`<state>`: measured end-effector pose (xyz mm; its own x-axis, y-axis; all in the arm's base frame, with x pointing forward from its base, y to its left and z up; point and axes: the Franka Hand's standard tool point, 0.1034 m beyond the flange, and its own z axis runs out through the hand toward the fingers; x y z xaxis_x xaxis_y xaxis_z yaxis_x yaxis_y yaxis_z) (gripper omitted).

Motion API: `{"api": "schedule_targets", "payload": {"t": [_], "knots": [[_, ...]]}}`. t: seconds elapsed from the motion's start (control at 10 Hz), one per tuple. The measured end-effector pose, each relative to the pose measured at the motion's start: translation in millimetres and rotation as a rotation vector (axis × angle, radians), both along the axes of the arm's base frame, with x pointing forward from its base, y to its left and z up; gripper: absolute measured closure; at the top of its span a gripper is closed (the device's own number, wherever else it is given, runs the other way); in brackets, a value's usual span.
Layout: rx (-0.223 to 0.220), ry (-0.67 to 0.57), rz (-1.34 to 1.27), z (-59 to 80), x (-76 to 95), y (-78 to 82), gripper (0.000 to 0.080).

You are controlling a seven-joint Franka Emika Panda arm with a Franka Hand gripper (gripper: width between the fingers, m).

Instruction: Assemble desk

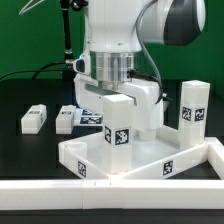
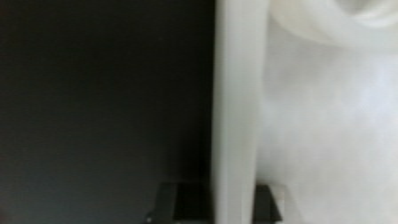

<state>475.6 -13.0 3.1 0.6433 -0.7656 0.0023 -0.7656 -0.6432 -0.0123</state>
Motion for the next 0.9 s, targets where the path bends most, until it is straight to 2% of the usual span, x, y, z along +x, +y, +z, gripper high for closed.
{"api": "schedule_targets", "payload": {"t": [0.1,0.2,0.4,0.9], "knots": [[-0.002,0.014,0.113,0.6,3.5,-6.1,0.074],[0.003,0.037,0.242,0.9,10.4,-4.2,0.074],[-0.022,0.03,0.521,6.2,31.2,3.6,0.074],[-0.03,0.032,0.779,6.4,32.3,-0.3,0.074]]}}
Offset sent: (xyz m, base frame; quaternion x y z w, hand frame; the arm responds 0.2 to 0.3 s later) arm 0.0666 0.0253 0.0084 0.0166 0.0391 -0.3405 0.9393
